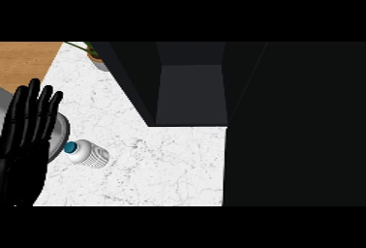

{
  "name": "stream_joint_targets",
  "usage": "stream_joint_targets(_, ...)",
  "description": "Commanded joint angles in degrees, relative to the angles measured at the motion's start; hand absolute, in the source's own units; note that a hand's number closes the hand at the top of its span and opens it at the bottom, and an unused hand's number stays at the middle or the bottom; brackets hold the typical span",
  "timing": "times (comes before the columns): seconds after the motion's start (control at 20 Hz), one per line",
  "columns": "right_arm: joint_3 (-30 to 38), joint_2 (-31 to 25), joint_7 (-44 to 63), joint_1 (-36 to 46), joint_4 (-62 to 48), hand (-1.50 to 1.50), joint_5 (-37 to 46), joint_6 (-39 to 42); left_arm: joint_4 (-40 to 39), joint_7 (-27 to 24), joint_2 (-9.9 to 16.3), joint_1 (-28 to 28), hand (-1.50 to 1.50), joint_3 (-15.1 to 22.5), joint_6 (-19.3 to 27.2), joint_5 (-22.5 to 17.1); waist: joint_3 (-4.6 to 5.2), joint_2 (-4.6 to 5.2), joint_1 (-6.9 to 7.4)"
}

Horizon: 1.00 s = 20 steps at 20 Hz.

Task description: Pick up the bottled water, place it into the cabinet and close the cabinet

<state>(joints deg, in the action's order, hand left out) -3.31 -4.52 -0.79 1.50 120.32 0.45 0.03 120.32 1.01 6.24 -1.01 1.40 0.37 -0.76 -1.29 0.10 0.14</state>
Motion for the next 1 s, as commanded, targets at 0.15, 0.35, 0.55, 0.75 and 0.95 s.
stream_joint_targets(0.15,2.23,0.11,0.92,-6.28,4.46,-1.5,-0.96,-0.64,-4.26,-3.44,3.82,0.73,-1.5,-13.63,-1.67,-7.9,1.33,-0.13,-0.31)
stream_joint_targets(0.35,-5.41,-0.84,5.8,-12.79,8.59,-1.5,-7.5,6.81,-5.87,5.2,1.35,-0.39,-1.5,-17.26,-0.22,-18.21,1.33,-0.5,-0.22)
stream_joint_targets(0.55,-12.21,-0.17,6.34,-23.56,18.03,-1.5,-4.9,7.2,-1.47,8.72,1.71,-3.02,-1.5,-17.81,0.39,-19.45,1.29,-0.45,-0.47)
stream_joint_targets(0.75,-11.04,-1.65,10.15,-25.5,24.34,-1.5,-7.39,7.74,0.11,9.0,2.87,-5.23,-1.5,-20.98,-0.89,-20.92,1.3,-0.25,-0.29)
stream_joint_targets(0.95,-14.82,-1.65,9.5,-30.23,27.1,-1.5,-5.04,8.36,0.62,11.69,2.9,-7.31,-1.5,-19.49,-0.25,-17.32,1.29,-0.25,-0.5)
